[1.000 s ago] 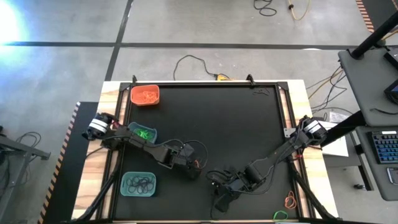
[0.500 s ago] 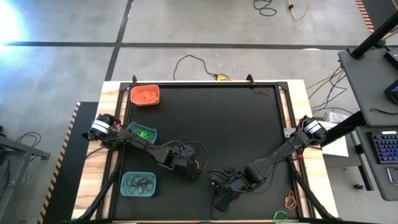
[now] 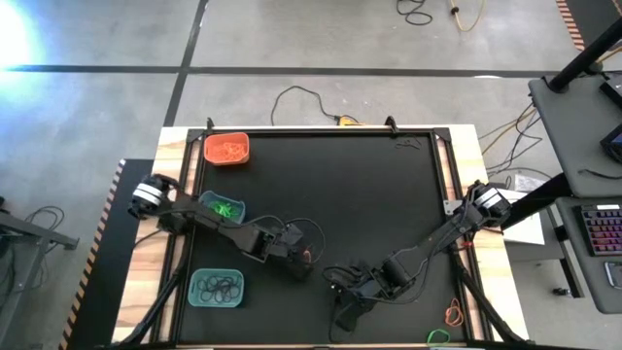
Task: Sort rubber bands into baskets
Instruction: Put the purple rubber band into the green bin
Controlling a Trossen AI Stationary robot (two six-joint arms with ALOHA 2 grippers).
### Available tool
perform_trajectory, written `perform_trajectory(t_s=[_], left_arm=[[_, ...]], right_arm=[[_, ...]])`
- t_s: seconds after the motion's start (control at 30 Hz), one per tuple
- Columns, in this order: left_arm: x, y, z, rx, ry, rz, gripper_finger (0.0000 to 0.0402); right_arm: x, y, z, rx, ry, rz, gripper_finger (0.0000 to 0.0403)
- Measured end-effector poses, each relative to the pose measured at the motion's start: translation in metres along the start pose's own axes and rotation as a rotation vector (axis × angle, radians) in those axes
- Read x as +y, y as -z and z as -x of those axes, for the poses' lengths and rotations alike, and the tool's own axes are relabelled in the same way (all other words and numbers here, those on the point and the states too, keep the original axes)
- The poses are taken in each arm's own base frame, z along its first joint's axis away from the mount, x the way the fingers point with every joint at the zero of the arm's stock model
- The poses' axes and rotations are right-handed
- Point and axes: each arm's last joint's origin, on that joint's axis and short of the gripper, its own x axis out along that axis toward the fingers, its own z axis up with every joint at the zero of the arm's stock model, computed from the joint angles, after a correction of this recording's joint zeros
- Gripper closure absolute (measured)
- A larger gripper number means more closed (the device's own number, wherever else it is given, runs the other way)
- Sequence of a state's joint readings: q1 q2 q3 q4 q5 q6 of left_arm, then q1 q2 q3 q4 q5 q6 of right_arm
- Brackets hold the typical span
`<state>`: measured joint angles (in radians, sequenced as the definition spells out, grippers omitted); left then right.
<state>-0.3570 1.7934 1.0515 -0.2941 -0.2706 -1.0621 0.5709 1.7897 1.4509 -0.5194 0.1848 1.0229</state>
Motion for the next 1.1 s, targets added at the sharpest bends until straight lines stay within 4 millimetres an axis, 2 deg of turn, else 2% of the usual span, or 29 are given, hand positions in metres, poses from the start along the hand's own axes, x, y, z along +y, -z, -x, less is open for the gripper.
perform_trajectory(t_s=[0.2,0.47,0.8,0.97,1.1], left_arm=[[-0.005,-0.011,0.046,-0.043,0.086,-0.051,0.0401],[-0.002,0.000,0.095,-0.003,0.111,-0.139,0.0401],[-0.010,0.031,0.155,0.014,0.295,-0.234,0.0402],[-0.010,0.055,0.192,0.029,0.433,-0.352,0.0402],[-0.004,0.074,0.217,0.100,0.501,-0.375,0.0402]], right_arm=[[0.000,-0.001,0.000,-0.001,0.001,-0.004,0.0223],[-0.002,-0.003,-0.001,-0.004,0.004,-0.014,0.0223],[-0.004,-0.008,-0.002,-0.012,0.006,-0.025,0.0223],[-0.007,-0.012,-0.002,-0.019,0.012,-0.028,0.0223],[-0.010,-0.017,-0.003,-0.027,0.018,-0.028,0.0223]])
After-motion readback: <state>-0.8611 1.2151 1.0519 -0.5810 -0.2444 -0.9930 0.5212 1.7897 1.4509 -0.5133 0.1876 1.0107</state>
